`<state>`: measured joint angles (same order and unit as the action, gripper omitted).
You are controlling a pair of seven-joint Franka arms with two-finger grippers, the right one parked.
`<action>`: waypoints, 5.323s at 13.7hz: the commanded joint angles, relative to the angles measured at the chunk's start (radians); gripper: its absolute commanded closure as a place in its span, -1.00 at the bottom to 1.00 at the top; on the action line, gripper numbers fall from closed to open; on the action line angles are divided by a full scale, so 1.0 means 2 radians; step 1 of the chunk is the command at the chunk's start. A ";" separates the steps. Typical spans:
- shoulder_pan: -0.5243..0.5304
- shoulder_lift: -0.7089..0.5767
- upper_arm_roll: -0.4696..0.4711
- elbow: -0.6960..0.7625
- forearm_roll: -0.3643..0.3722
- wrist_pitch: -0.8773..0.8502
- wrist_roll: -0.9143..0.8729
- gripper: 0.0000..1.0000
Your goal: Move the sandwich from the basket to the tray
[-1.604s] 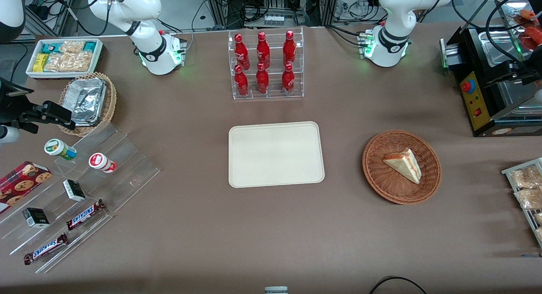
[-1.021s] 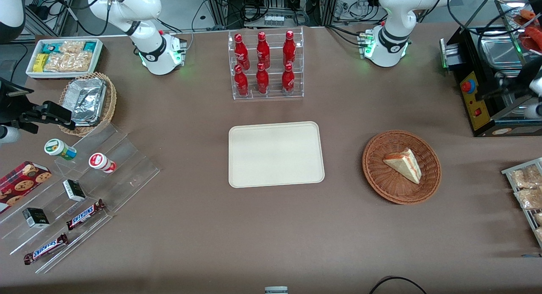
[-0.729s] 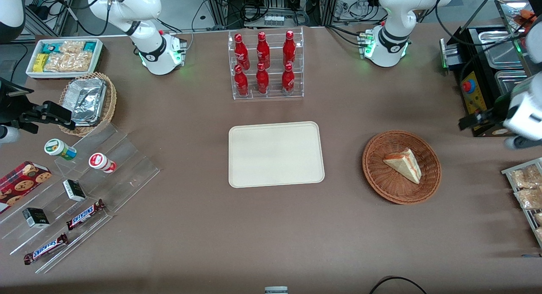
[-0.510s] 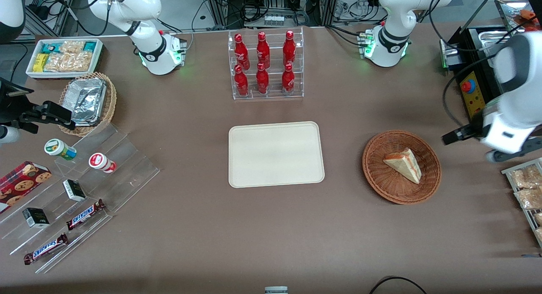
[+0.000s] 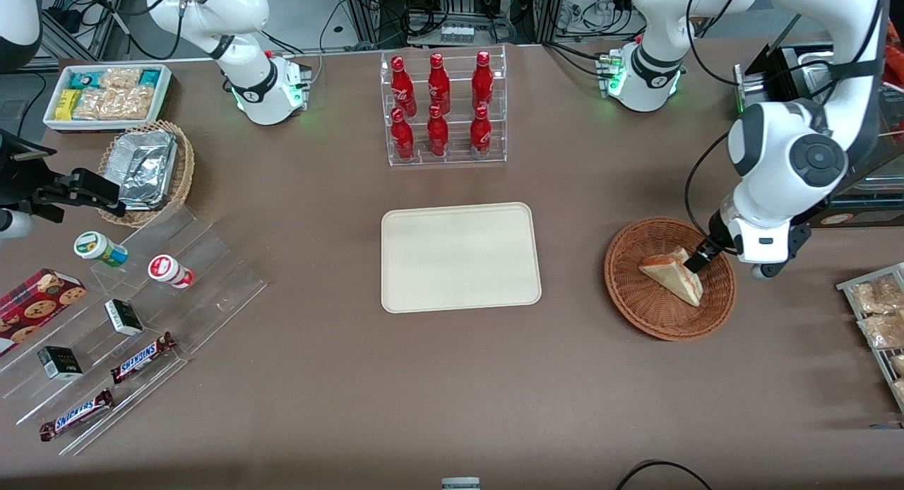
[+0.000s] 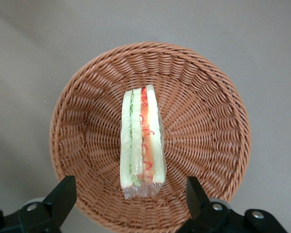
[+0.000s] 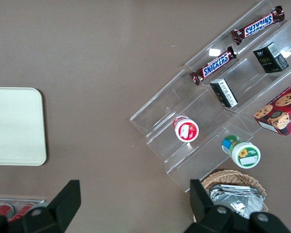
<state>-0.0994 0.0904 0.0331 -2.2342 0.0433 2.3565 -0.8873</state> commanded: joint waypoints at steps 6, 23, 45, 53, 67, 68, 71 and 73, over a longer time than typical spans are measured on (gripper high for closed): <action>-0.006 0.040 0.003 -0.043 0.001 0.102 -0.028 -1.00; -0.105 0.038 -0.001 0.220 0.007 -0.271 -0.009 1.00; -0.387 0.380 0.000 0.517 0.005 -0.239 -0.023 1.00; -0.384 0.357 0.003 0.516 0.007 -0.255 -0.022 -1.00; -0.174 0.059 0.028 0.473 0.007 -0.539 0.201 -1.00; -0.155 0.039 0.028 0.461 0.007 -0.542 0.236 -1.00; -0.081 -0.002 0.028 0.448 0.006 -0.568 0.325 -1.00; -0.043 -0.023 0.028 0.442 0.004 -0.587 0.398 -1.00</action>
<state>-0.2487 0.1102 0.1061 -1.2959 0.0531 1.2041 -0.2016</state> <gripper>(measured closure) 0.000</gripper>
